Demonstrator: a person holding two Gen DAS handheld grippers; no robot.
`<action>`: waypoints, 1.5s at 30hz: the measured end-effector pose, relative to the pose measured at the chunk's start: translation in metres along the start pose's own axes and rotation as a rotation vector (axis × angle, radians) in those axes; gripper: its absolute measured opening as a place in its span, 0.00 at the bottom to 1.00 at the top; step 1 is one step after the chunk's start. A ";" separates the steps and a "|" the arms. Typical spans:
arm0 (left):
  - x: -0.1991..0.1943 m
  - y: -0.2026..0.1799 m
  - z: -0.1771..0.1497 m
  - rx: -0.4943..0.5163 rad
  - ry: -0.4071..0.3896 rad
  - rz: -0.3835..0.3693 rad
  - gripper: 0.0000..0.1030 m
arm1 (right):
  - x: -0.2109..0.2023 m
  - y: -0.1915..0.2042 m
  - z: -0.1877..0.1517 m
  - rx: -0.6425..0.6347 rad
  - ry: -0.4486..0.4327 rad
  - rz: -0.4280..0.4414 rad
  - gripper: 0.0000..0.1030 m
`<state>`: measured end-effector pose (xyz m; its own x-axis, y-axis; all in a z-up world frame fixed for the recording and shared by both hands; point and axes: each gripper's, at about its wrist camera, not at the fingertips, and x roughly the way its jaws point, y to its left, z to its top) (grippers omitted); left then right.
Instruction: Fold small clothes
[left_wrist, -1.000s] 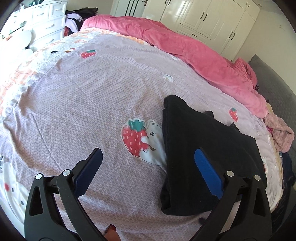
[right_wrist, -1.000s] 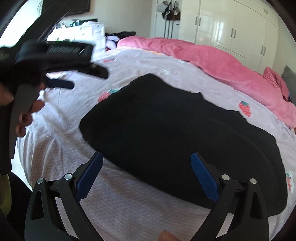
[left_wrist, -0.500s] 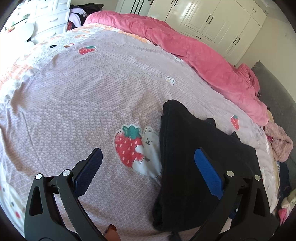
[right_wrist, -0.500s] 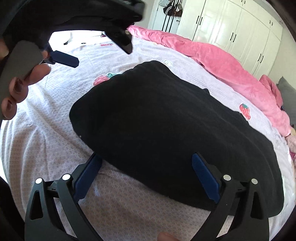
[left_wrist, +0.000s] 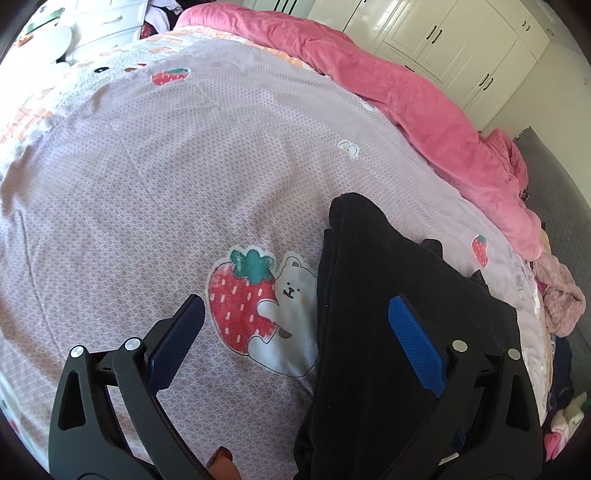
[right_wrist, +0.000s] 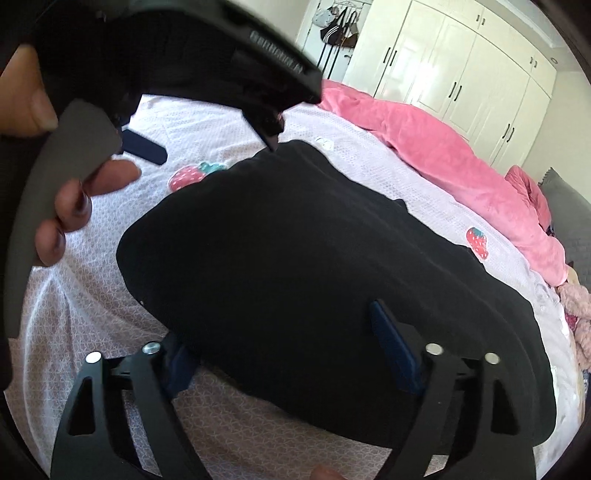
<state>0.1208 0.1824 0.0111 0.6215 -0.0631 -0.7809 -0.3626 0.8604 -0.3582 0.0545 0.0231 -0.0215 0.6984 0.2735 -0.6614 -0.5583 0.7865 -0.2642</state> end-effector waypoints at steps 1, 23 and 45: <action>0.001 -0.001 0.000 0.001 0.002 -0.002 0.91 | -0.002 -0.002 0.000 0.009 -0.006 -0.001 0.56; 0.015 -0.056 -0.018 -0.012 0.124 -0.277 0.55 | -0.052 -0.068 -0.008 0.283 -0.189 0.196 0.14; -0.020 -0.202 -0.064 0.211 0.041 -0.391 0.26 | -0.109 -0.170 -0.075 0.568 -0.336 0.120 0.10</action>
<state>0.1374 -0.0219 0.0660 0.6544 -0.4208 -0.6283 0.0468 0.8518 -0.5218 0.0398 -0.1821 0.0433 0.7991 0.4625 -0.3840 -0.3825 0.8840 0.2687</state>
